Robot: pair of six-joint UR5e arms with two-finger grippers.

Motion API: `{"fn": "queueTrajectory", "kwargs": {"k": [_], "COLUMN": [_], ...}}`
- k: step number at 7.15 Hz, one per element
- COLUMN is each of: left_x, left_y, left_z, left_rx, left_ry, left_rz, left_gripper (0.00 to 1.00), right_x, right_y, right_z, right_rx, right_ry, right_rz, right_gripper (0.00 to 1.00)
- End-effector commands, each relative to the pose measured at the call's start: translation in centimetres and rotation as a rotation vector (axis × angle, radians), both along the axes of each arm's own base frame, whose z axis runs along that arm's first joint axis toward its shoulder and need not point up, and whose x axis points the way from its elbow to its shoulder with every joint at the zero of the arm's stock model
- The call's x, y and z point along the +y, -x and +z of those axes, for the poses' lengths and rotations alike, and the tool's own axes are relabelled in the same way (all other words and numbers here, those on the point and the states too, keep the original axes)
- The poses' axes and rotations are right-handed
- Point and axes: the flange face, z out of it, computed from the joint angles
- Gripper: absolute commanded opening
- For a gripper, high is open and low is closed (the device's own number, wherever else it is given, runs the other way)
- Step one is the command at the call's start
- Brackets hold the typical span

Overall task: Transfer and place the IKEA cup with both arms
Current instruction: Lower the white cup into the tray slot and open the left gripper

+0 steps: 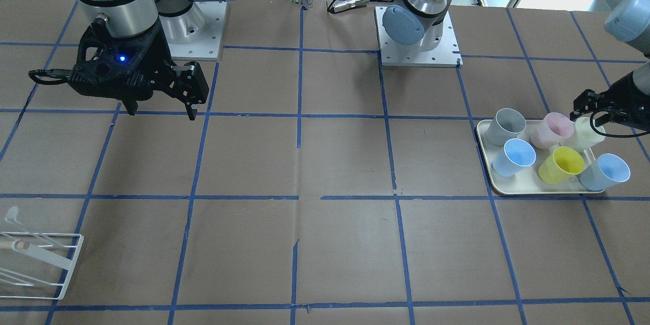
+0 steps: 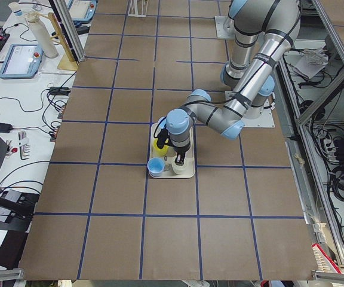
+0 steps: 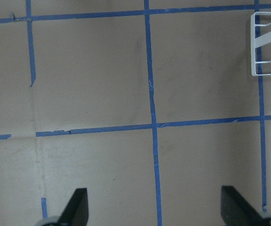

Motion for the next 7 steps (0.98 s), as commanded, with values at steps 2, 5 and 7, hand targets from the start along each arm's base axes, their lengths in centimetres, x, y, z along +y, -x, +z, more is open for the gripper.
{"fn": "queueTrajectory", "kwargs": {"k": [2,5,7], "left_x": [1.3,3.0,2.0], "left_y": [0.9,5.7,11.6], "left_z": [4.6,11.4,14.8], "left_rx": [-0.056,-0.045,-0.045], "left_ry": [0.001,0.041,0.08], "left_rz": [-0.001,0.009,0.058], "left_gripper": [0.7,0.7,0.7], "right_x": [0.0,0.0,-0.1], "right_y": [0.0,0.1,0.1], "right_z": [0.0,0.0,-0.1], "right_rx": [0.002,0.0,0.001], "right_ry": [-0.001,-0.001,-0.003], "right_rz": [0.0,0.002,0.0], "right_gripper": [1.0,1.0,1.0]}}
